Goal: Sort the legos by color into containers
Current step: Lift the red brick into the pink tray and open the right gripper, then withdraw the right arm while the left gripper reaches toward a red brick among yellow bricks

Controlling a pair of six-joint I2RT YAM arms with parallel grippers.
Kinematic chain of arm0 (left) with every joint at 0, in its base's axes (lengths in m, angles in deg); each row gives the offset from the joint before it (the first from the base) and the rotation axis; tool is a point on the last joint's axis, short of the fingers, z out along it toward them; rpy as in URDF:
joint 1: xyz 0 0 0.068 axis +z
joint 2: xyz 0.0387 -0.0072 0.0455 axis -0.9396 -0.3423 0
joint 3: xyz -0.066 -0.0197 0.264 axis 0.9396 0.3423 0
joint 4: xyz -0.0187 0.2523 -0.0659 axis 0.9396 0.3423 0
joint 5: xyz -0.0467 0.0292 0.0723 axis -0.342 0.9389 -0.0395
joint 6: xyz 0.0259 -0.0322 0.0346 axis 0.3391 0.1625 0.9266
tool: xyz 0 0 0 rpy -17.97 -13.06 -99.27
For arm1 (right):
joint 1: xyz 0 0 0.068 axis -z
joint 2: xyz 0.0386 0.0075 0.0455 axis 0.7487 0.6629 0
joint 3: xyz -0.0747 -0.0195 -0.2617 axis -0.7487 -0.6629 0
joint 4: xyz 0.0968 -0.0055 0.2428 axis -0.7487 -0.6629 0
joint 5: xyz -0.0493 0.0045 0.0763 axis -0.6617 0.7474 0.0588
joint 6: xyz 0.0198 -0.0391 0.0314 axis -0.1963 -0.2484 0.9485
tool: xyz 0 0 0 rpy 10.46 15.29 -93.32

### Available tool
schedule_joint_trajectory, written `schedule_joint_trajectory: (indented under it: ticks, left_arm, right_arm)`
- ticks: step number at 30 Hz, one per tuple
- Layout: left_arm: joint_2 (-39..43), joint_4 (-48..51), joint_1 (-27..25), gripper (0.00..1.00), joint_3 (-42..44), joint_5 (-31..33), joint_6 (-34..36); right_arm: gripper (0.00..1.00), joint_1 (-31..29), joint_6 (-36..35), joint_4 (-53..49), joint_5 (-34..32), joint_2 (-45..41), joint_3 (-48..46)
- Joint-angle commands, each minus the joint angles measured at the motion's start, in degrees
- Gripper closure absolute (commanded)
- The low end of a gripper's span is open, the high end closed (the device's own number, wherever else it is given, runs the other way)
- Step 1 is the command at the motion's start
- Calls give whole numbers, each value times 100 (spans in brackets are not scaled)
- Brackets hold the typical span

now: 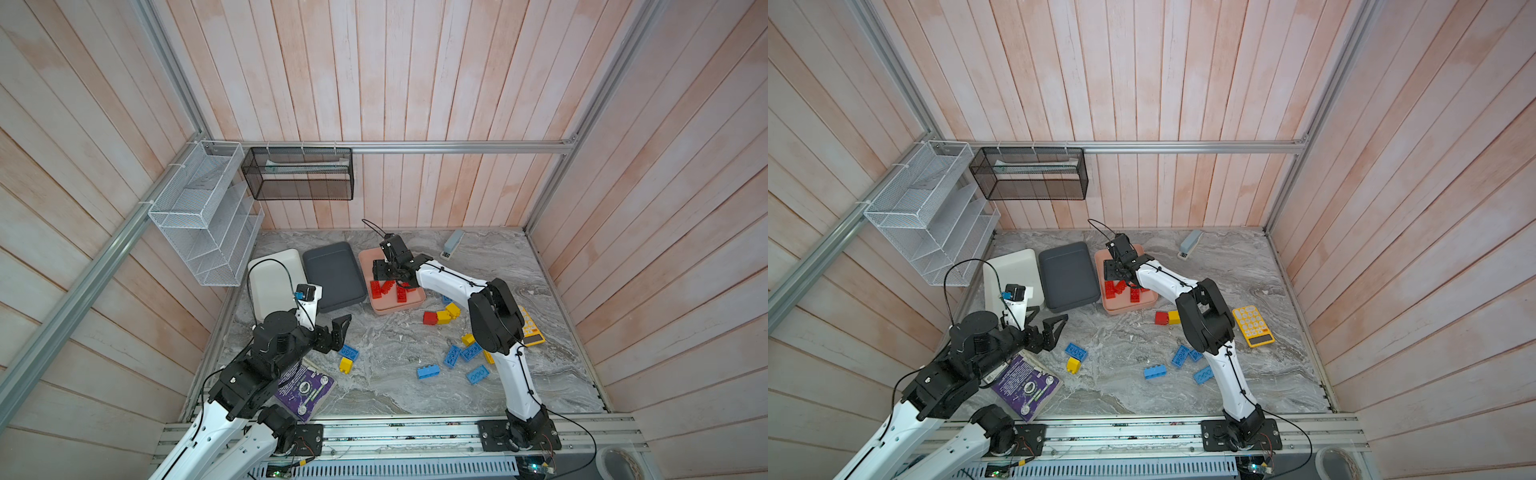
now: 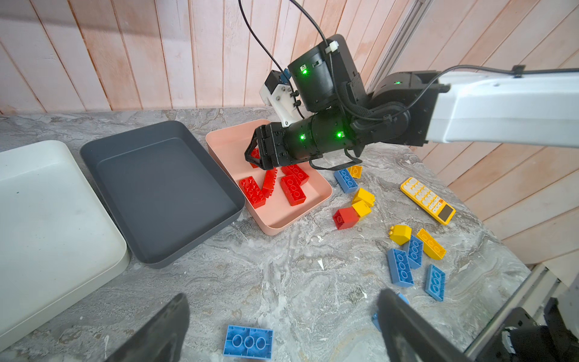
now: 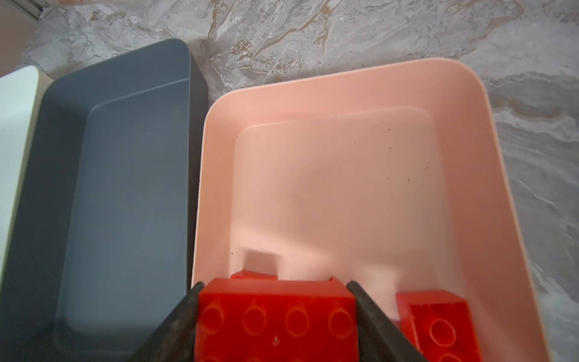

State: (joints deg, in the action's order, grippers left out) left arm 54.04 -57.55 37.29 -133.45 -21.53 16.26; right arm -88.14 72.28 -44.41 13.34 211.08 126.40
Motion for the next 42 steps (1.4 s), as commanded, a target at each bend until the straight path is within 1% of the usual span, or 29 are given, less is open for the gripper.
schedule_joint_trajectory:
  ticks: [1, 2, 3, 7, 10, 14, 18, 21, 23, 26, 28, 30, 33, 35, 40, 42]
  left_arm:
    - [-61, -102, -6, 5, 96, 17, 15]
    - [-83, -98, -16, 5, 94, 22, 11]
    - [-103, -93, -10, 5, 91, 17, 13]
    - [-119, -97, -12, 5, 96, 36, 7]
    - [-205, -107, -7, 5, 100, 30, 29]
    - [-484, -85, -1, 5, 62, 77, 33]
    - [-759, -38, -1, 5, 29, 69, 46]
    - [-1164, 131, -50, 3, -78, 111, 31]
    - [-1518, 321, -266, 2, -245, 358, -24]
    - [-2014, 547, -798, 1, -517, 825, -121]
    - [-2351, 614, -1081, 1, -695, 996, -226]
    - [-2651, 569, -1236, 1, -846, 953, -322]
    - [-3163, 447, -1380, 1, -1130, 835, -496]
    - [-3553, 346, -1521, 1, -1345, 887, -565]
    - [-4639, 134, -1775, 2, -2055, 922, -675]
    - [-5082, 106, -1876, 2, -2385, 946, -713]
  right_arm:
    - [23, 43, -151, -98, 93, 68, 217]
    - [18, 42, -175, -101, 76, 40, 217]
    - [16, 39, -200, -98, 57, 13, 212]
    - [14, 47, -244, -75, -3, -235, 98]
    - [14, 46, -257, 79, -61, -576, -196]
    - [14, 87, -199, 552, -46, -1348, -1045]
    - [15, 228, -20, 1044, 283, -2283, -2160]
    - [15, 430, 143, 1260, 719, -2868, -2907]
    - [16, 656, 244, 1405, 986, -3323, -3511]
    - [16, 1059, 368, 1617, 1443, -4018, -4329]
    - [16, 1328, 440, 1763, 1719, -4479, -4793]
    - [16, 1636, 525, 1921, 1964, -4901, -5255]
    - [16, 2265, 767, 2126, 2367, -5437, -5817]
    - [15, 2660, 963, 2248, 2475, -5757, -6184]
    - [15, 3552, 1341, 2617, 2899, -6222, -6818]
    - [15, 3776, 1388, 2704, 3019, -6317, -6973]
